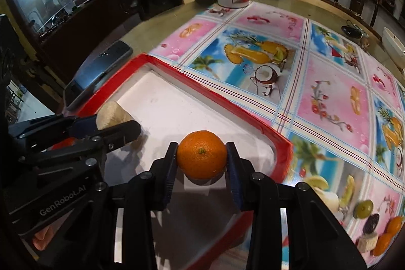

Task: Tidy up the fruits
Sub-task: 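Carry the orange and white cylinder into the red tray and open both tools, then move both open tools back over the fruit on the tablecloth, then grasp a dark red date with the left tool while the right tool grasps an orange, then carry the date and orange into the red tray and open both tools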

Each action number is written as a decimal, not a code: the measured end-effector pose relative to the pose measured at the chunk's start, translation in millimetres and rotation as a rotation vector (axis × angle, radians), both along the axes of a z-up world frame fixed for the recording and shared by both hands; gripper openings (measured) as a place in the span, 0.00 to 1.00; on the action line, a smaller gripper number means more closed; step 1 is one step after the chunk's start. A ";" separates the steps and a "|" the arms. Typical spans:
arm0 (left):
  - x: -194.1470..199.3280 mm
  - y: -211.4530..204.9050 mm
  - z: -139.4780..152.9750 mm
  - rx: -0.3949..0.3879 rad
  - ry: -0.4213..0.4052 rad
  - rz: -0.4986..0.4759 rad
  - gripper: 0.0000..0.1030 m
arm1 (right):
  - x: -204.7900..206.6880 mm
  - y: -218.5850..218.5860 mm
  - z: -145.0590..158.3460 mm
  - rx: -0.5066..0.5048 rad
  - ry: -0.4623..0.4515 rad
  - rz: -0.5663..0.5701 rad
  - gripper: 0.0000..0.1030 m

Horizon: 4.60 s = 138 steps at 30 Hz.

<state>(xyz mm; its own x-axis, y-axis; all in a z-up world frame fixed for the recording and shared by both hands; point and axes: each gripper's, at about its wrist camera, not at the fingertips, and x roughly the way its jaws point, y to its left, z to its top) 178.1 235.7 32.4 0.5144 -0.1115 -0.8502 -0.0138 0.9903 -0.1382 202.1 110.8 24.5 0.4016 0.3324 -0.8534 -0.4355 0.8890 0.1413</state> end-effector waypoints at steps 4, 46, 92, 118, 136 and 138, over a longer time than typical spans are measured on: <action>5.5 10.0 -7.5 -0.012 0.030 0.024 0.28 | 2.0 9.4 -6.0 -0.046 0.008 0.020 0.39; -162.4 -155.5 4.8 0.065 -0.057 -0.169 0.74 | -205.6 -291.3 6.3 0.051 0.026 -0.257 0.61; -138.2 -161.1 -17.3 -0.043 -0.061 -0.056 0.35 | -148.9 -280.9 1.3 0.169 0.028 -0.167 0.64; -163.1 -165.4 -19.6 -0.043 -0.111 -0.157 0.17 | -117.2 -230.0 -8.6 0.006 -0.052 -0.051 0.35; -196.6 -212.8 -0.9 0.042 -0.160 -0.296 0.17 | -186.1 -239.0 4.5 -0.019 -0.051 -0.087 0.35; -197.4 -208.2 5.1 0.036 -0.173 -0.293 0.17 | -186.5 -232.3 7.8 -0.025 -0.058 -0.081 0.35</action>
<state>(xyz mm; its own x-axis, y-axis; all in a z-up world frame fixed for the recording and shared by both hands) -19.3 27.5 37.5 0.6018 -0.2472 -0.7594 0.2925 0.9530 -0.0785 15.6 -121.5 32.4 0.4753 0.2756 -0.8356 -0.3685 0.9247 0.0954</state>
